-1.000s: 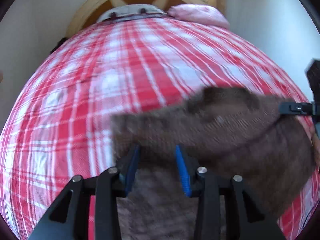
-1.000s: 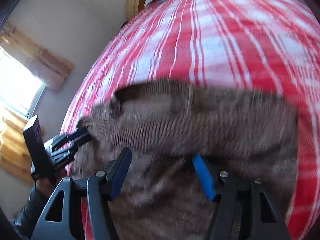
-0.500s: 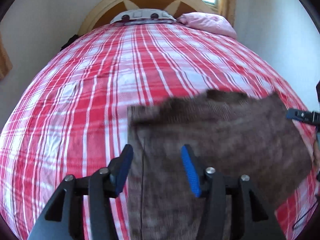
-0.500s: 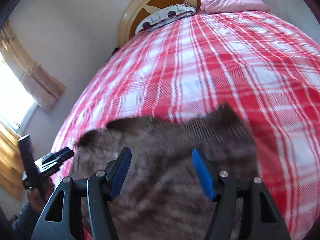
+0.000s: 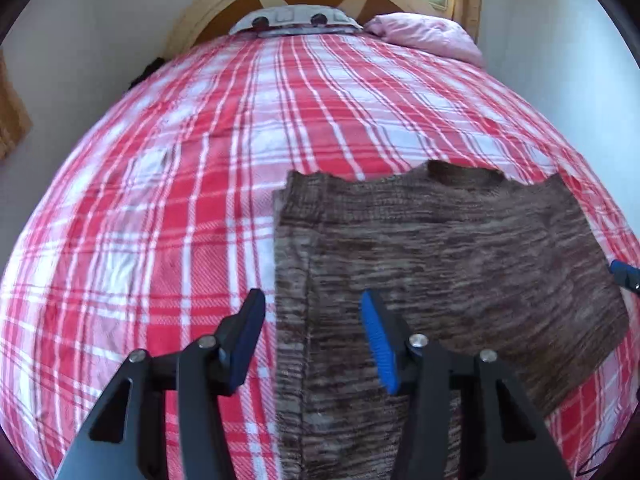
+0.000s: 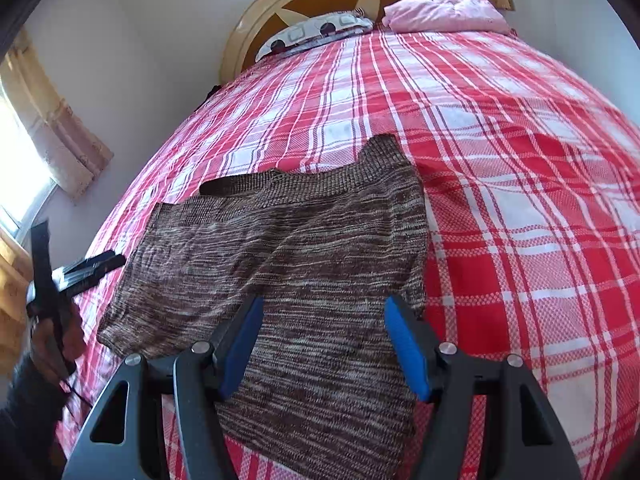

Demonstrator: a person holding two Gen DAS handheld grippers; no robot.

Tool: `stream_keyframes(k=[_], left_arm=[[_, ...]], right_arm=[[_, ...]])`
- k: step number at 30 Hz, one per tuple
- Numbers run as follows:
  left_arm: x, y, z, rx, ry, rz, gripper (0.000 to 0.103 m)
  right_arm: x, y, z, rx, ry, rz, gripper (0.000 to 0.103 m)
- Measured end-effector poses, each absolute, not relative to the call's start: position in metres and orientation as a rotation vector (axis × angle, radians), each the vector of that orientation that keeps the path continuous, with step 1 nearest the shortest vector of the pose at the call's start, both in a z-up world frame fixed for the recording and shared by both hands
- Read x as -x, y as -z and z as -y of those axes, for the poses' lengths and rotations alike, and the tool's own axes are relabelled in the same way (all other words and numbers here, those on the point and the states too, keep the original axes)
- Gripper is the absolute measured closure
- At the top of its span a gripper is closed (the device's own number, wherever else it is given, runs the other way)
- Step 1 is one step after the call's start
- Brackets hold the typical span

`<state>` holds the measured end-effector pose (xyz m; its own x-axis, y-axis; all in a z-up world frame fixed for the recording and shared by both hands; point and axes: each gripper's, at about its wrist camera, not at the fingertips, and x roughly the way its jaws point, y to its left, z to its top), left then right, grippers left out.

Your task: Fold small clothes

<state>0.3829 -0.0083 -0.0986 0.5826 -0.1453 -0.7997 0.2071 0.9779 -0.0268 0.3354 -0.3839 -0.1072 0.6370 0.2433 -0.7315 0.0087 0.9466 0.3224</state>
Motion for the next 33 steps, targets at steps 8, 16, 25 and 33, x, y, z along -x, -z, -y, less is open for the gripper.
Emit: stream_keyframes(k=[8, 16, 25, 33], left_arm=[[-0.318, 0.135, 0.005, -0.141, 0.168, -0.962, 0.049], [-0.293, 0.130, -0.003, -0.137, 0.138, -0.938, 0.042], [-0.302, 0.133, 0.002, -0.143, 0.092, -0.941, 0.030], [-0.300, 0.137, -0.001, -0.124, 0.092, -0.925, 0.025]], right_arm=[[-0.305, 0.125, 0.380, -0.177, -0.017, -0.928, 0.049], [-0.277, 0.133, 0.370, -0.064, 0.024, -1.001, 0.058], [-0.291, 0.088, 0.318, -0.019, -0.113, -0.851, 0.058], [-0.309, 0.131, 0.310, -0.003, -0.057, -0.940, 0.058]])
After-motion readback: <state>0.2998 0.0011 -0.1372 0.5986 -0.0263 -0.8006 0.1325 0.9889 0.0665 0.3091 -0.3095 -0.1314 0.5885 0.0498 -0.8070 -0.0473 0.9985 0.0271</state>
